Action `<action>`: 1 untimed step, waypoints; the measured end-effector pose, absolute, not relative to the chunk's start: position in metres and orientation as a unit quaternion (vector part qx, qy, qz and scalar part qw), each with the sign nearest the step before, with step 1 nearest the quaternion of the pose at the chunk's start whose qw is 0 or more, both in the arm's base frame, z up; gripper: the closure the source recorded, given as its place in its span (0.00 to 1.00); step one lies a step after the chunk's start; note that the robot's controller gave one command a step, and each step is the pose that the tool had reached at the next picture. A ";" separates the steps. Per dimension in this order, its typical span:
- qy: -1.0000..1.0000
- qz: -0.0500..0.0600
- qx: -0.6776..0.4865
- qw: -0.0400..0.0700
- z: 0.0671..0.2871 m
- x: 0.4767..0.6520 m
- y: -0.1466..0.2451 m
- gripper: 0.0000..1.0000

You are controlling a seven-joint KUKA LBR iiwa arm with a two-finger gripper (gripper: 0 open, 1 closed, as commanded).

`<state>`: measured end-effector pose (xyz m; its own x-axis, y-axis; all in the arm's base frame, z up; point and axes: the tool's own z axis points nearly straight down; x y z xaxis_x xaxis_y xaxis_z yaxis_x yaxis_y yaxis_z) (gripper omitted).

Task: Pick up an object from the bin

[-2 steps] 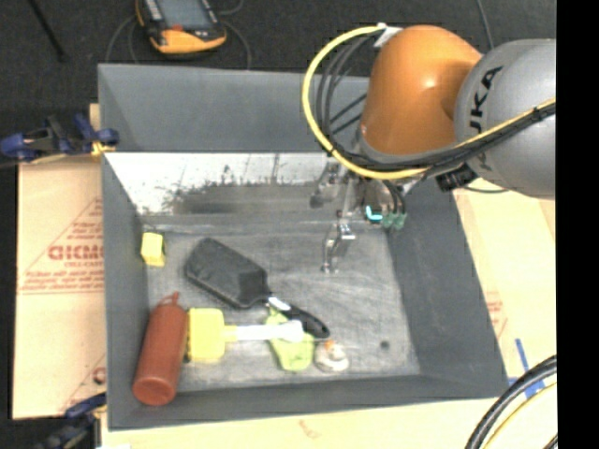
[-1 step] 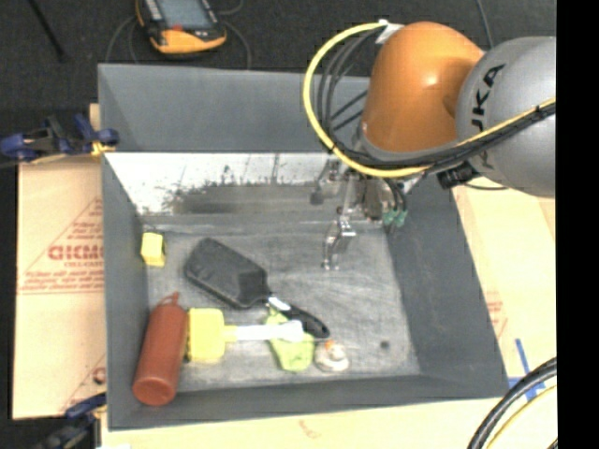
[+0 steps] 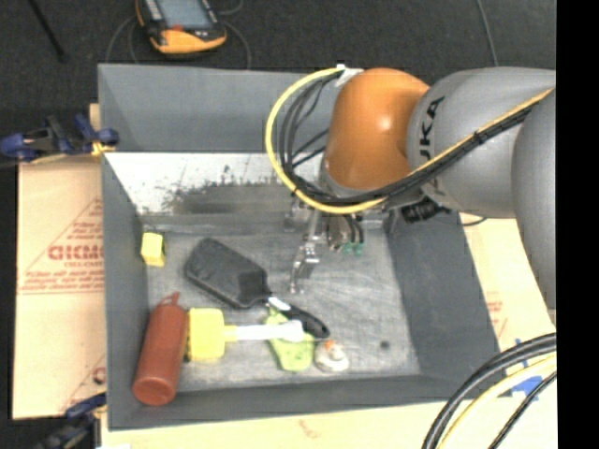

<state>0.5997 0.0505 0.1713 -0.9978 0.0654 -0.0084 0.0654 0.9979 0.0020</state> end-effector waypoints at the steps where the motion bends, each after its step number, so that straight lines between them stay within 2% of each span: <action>1: 0.999 0.002 0.035 0.002 0.161 0.606 0.110 0.00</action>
Offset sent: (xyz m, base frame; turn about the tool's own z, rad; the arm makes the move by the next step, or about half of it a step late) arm 0.0203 0.0729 -0.0521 0.3295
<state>0.6064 0.1098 0.1614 -0.9975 0.0700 -0.0044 0.0700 0.9975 0.0034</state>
